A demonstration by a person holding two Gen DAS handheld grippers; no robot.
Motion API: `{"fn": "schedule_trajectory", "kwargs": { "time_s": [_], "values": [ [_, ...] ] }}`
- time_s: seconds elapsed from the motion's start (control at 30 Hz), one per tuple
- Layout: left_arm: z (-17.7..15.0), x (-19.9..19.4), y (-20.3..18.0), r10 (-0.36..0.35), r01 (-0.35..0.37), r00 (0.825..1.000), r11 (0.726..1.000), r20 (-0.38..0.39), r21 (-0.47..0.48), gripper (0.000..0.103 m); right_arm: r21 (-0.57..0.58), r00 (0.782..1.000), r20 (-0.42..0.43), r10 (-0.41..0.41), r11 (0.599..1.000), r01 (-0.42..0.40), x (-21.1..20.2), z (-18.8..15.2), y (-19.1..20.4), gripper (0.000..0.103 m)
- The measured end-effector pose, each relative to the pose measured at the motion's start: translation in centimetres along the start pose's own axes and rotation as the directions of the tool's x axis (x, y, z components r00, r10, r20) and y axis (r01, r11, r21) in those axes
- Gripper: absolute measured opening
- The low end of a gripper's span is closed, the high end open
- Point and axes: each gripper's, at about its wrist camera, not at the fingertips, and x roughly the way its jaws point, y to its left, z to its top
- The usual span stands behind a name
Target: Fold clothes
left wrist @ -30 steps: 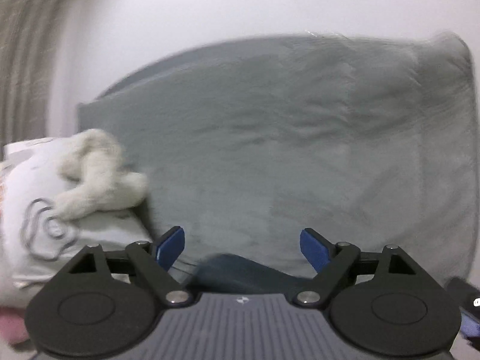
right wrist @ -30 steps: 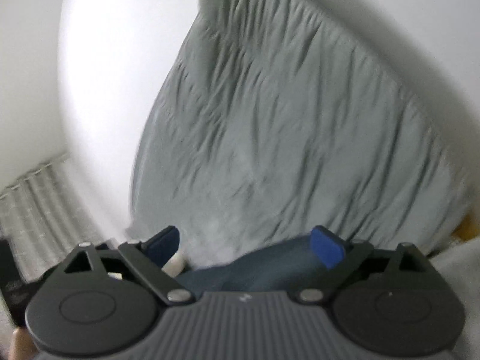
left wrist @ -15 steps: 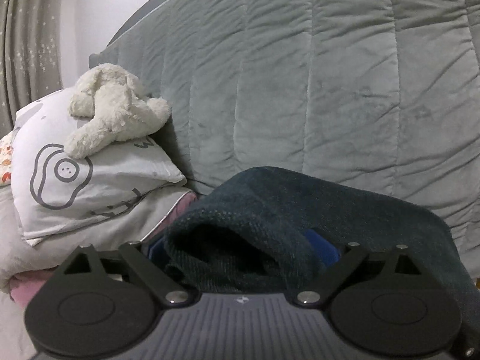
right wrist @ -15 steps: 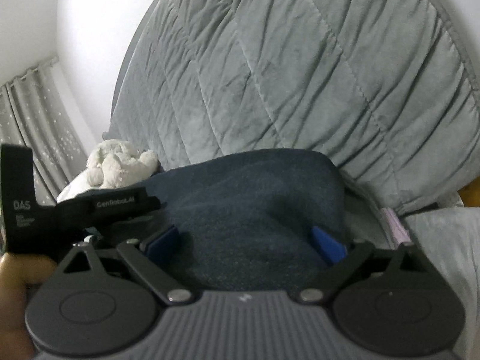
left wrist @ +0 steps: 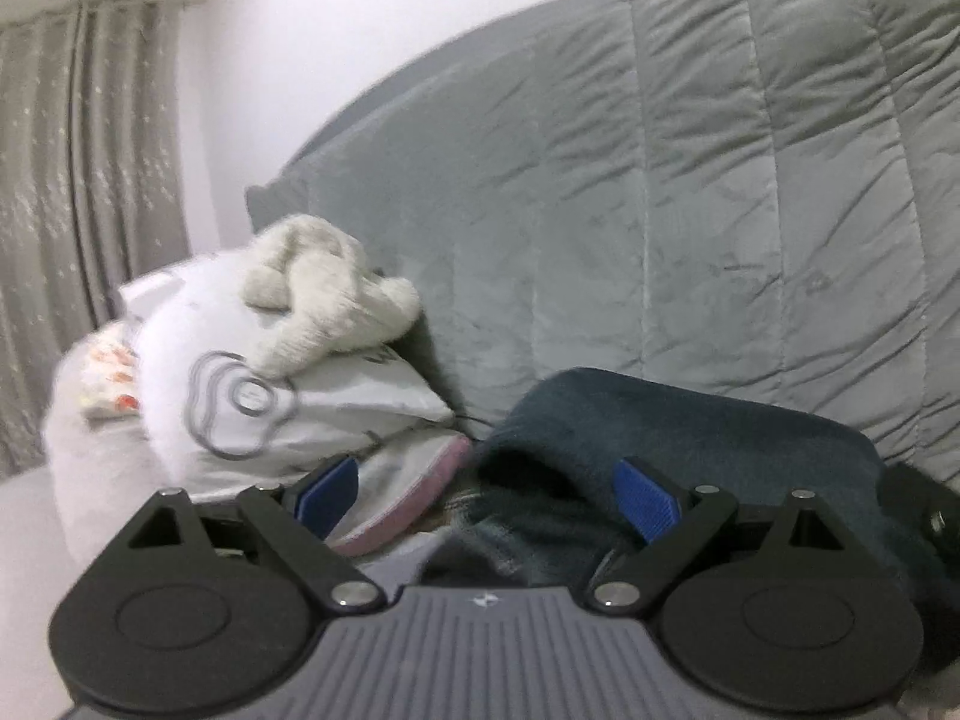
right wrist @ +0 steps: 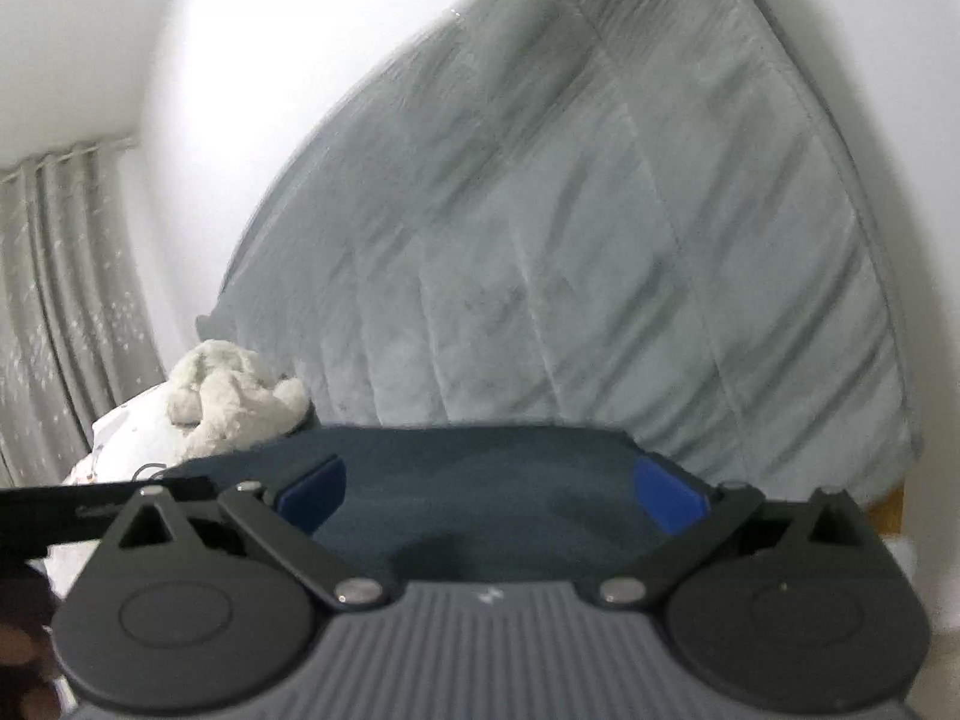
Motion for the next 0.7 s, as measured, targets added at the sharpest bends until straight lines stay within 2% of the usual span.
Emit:
{"fn": "schedule_trajectory", "kwargs": {
  "time_s": [0.17,0.3,0.5,0.57,0.6,0.7],
  "values": [
    [-0.2,-3.9,4.7,0.074,-0.075,0.997,0.995,-0.018,-0.059,0.093,-0.058,0.997,0.045,0.06,0.997,-0.057,-1.8,0.5,3.2,0.103],
    [-1.0,-6.5,8.6,0.152,-0.155,0.987,0.986,-0.051,-0.064,0.093,-0.094,0.991,0.013,0.134,0.987,-0.132,-2.5,0.2,6.7,0.103],
    [-2.3,-11.5,15.1,0.259,-0.266,0.963,0.96,-0.079,-0.092,0.093,-0.114,0.969,-0.047,0.244,0.962,-0.248,-3.3,-0.5,11.7,0.103],
    [-2.6,-12.5,16.3,0.28,-0.287,0.957,0.954,-0.081,-0.089,0.093,-0.137,0.955,-0.073,0.289,0.945,-0.296,-3.7,-1.0,14.2,0.103],
    [-3.1,-14.1,18.0,0.311,-0.317,0.947,0.944,-0.079,-0.089,0.093,-0.14,0.948,-0.086,0.306,0.938,-0.316,-3.8,-1.2,15.0,0.103],
    [-4.0,-16.9,21.0,0.354,-0.362,0.931,0.927,-0.088,-0.101,0.093,-0.136,0.905,-0.154,0.396,0.899,-0.417,-4.5,-2.2,18.7,0.103]
  ]
}}
